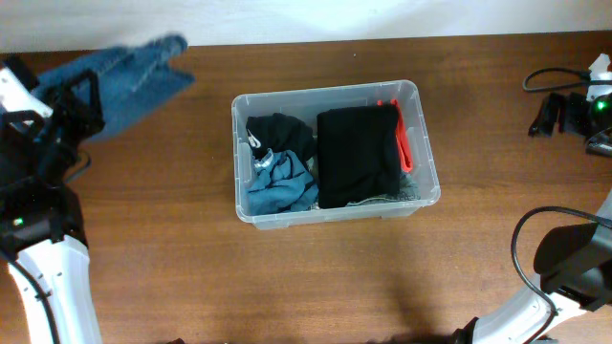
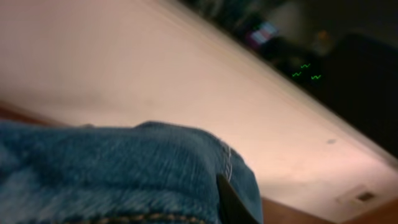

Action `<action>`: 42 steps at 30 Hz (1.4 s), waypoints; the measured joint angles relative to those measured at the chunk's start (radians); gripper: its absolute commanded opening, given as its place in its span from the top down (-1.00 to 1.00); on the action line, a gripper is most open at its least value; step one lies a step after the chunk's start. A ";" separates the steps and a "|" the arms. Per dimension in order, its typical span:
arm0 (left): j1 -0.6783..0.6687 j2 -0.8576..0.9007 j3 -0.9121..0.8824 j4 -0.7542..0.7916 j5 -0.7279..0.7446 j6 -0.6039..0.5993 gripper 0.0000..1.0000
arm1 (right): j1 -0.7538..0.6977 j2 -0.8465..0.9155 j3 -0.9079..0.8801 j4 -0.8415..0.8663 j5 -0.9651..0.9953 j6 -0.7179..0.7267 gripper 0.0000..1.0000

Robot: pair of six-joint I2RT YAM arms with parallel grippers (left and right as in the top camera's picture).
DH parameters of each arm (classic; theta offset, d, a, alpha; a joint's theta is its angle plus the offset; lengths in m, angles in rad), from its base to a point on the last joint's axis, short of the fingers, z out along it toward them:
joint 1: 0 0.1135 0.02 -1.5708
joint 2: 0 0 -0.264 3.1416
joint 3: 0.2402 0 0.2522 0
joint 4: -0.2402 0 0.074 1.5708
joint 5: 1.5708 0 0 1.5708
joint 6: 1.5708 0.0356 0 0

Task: Pack container
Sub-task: 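Lift the jeans with the left gripper up over the bin, then lower the hanging jeans toward the bin's right side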

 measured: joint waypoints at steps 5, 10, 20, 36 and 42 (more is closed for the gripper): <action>-0.128 0.001 0.005 0.305 0.040 0.003 0.99 | 0.000 0.000 0.000 0.000 0.000 0.000 -0.97; -0.240 0.001 0.007 0.378 0.037 -0.017 0.99 | 0.000 0.000 0.000 0.000 0.000 0.000 -0.97; -0.451 0.053 0.007 0.537 -0.016 -0.134 0.99 | 0.000 0.000 0.000 0.000 0.000 0.000 -0.97; -0.789 0.499 0.267 0.655 0.418 -0.068 0.99 | 0.000 0.000 0.000 0.000 0.000 0.001 -0.97; -0.805 0.608 0.355 0.660 0.708 -0.061 0.99 | 0.000 0.000 0.000 0.000 0.000 0.000 -0.97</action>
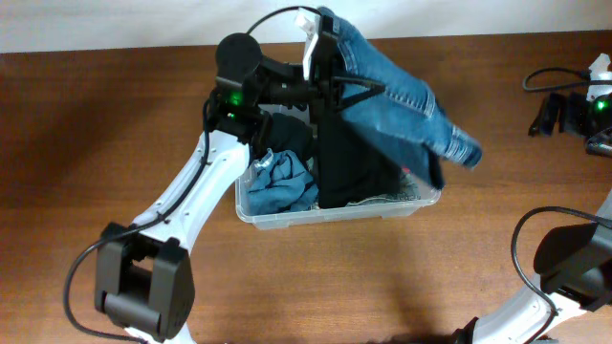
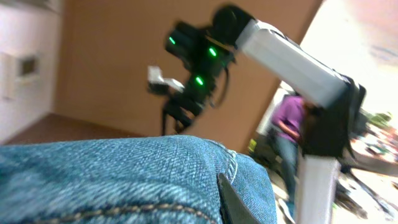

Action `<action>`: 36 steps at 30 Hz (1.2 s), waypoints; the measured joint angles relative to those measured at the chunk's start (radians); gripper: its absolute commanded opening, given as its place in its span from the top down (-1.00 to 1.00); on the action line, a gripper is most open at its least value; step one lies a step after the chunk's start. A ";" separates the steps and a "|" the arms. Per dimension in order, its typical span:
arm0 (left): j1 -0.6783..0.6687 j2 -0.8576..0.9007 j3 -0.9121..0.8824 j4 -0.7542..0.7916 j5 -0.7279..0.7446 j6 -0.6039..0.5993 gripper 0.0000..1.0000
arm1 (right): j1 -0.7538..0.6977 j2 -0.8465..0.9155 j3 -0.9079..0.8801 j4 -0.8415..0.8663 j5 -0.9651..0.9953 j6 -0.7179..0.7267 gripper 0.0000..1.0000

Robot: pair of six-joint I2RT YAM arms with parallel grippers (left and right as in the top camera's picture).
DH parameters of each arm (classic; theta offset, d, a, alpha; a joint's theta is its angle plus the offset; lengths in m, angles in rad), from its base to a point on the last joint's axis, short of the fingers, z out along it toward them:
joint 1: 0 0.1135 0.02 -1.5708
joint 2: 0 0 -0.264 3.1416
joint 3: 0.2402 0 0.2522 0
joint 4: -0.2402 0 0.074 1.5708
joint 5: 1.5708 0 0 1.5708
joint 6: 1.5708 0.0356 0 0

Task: Pack container
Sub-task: 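Lower the hanging jeans toward the bin's right side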

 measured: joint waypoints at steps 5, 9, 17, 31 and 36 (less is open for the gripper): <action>0.003 0.043 0.003 0.000 0.096 0.004 0.99 | 0.000 0.000 0.000 0.000 0.000 0.000 -0.97; 0.003 0.055 0.004 0.004 0.074 0.012 0.99 | 0.000 0.000 0.000 0.000 0.000 0.000 -0.97; 0.002 0.057 0.004 0.013 0.007 0.050 0.99 | 0.000 0.000 0.000 0.000 0.000 0.000 -0.97; -0.031 0.057 0.004 0.066 -0.150 0.191 1.00 | 0.000 0.000 0.000 0.000 0.000 0.000 -0.97; -0.038 0.065 0.004 0.065 -0.175 0.236 0.99 | 0.000 0.000 0.000 0.000 0.000 0.000 -0.97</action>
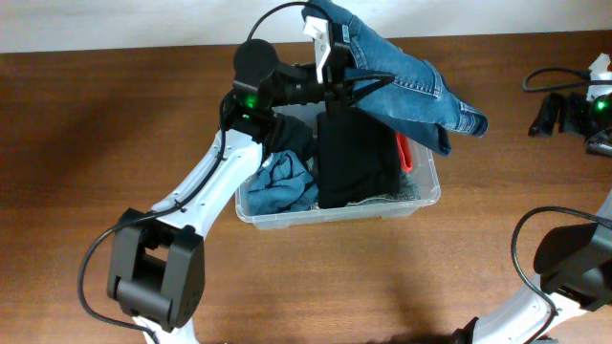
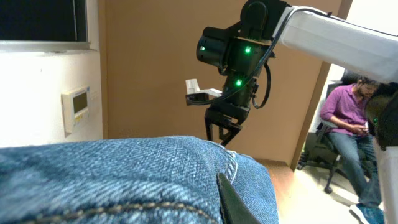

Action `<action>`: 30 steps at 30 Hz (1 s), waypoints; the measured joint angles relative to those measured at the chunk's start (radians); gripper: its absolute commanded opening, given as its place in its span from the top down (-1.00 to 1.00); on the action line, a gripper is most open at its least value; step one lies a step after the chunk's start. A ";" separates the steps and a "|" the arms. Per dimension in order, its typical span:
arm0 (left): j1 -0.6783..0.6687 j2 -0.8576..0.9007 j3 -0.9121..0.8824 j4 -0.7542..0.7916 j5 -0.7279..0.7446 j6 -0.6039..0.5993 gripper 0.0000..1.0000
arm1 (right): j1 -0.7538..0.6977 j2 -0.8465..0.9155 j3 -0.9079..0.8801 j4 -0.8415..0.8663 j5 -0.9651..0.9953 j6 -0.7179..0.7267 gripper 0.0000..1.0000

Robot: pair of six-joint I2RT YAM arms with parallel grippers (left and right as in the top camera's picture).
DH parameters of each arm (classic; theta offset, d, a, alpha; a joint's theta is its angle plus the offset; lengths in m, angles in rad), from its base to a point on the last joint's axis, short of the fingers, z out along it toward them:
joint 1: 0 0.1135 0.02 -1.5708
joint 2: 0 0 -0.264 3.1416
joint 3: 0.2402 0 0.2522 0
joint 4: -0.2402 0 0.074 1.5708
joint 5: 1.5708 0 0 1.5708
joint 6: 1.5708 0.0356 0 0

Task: Pack container
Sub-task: 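Lower the hanging jeans toward the bin's right side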

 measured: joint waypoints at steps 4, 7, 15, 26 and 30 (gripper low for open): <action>-0.010 0.053 0.009 0.009 -0.003 0.025 1.00 | 0.000 0.000 0.000 -0.001 0.000 0.000 -0.97; -0.013 0.104 0.009 0.011 0.002 0.035 1.00 | 0.000 0.000 0.000 0.000 0.000 0.001 -0.97; 0.017 0.141 0.013 0.009 0.164 0.009 0.97 | 0.000 0.000 0.000 0.000 0.000 0.000 -0.97; 0.086 0.141 0.018 -0.220 0.314 -0.049 0.92 | 0.000 0.000 0.000 0.000 0.000 0.000 -0.97; 0.087 0.141 0.020 -0.325 0.311 -0.022 0.93 | 0.000 0.000 0.000 0.000 0.000 0.000 -0.97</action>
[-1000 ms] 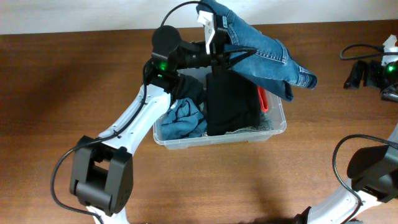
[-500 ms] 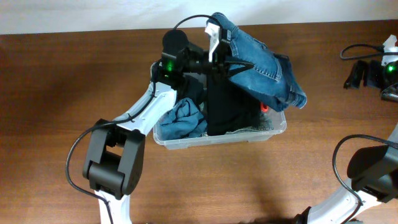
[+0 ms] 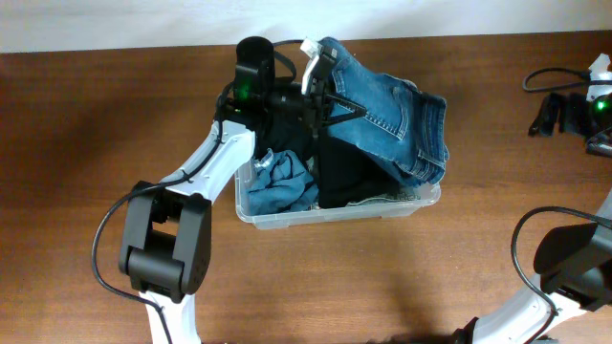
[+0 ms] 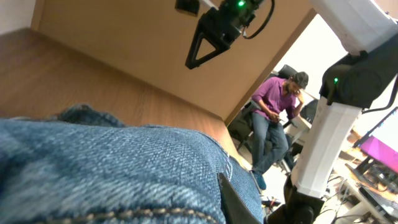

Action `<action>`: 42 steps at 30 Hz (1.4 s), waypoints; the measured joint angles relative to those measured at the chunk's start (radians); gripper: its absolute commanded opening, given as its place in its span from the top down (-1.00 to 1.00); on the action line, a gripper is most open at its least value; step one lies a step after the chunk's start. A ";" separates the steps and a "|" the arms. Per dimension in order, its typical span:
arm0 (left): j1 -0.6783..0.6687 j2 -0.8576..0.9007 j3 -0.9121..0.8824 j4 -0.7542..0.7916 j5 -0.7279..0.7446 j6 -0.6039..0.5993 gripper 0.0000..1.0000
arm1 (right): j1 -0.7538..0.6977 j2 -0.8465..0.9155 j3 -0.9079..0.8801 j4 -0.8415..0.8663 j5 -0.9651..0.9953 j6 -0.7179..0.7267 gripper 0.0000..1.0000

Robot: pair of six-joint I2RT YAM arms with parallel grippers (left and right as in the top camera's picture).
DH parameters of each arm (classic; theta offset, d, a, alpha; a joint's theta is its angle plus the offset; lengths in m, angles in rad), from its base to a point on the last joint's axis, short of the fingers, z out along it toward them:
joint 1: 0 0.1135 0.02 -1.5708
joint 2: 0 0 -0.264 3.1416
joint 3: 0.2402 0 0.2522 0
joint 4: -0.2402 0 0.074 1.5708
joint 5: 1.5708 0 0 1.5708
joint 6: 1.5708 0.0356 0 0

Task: Pack container
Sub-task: 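Lower the hanging jeans toward the bin's right side, then lay the jeans into the bin and press them down with the left gripper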

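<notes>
A clear plastic container (image 3: 243, 153) stands mid-table, holding black garments (image 3: 354, 162), a teal cloth (image 3: 279, 182) and a red item at the right wall. Blue jeans (image 3: 397, 119) lie draped over the container's back right part and spill past its right rim. My left gripper (image 3: 359, 110) is shut on the jeans above the container's back. In the left wrist view the denim (image 4: 112, 168) fills the lower frame beside one black finger (image 4: 231, 200). My right gripper (image 3: 547, 115) rests far right, shut and holding nothing.
A black cable (image 3: 550, 76) loops by the right arm at the table's far right edge. The right arm's base (image 3: 574, 263) stands at the right front. Bare wooden tabletop (image 3: 115, 143) lies left of and in front of the container.
The jeans, held raised over the container's back with a leg hanging off to the right, now lie lower and spread on the container's back right part. The left gripper stays shut on them.
My left gripper first held the jeans at the table's far left. Then it held them high above the container, one leg hanging past the right rim, and stayed so. Now the jeans rest on the packed clothes and the right rim.
</notes>
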 measured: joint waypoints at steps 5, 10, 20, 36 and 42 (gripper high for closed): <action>0.016 0.000 0.002 -0.063 0.000 0.012 0.96 | 0.000 0.000 0.000 0.000 0.000 0.000 -0.96; 0.043 0.000 0.002 -0.131 0.000 0.012 0.97 | 0.000 0.000 0.000 0.000 0.000 0.001 -0.97; 0.064 0.000 0.010 -0.300 -0.004 0.071 0.98 | 0.000 0.000 0.000 0.000 0.000 0.001 -0.96; 0.084 -0.116 0.019 -0.804 -0.306 0.267 0.93 | 0.000 0.000 0.000 -0.001 0.000 0.000 -0.97; 0.043 -0.238 0.030 -1.141 -0.731 0.334 0.91 | 0.000 0.000 0.000 0.000 0.000 0.000 -0.97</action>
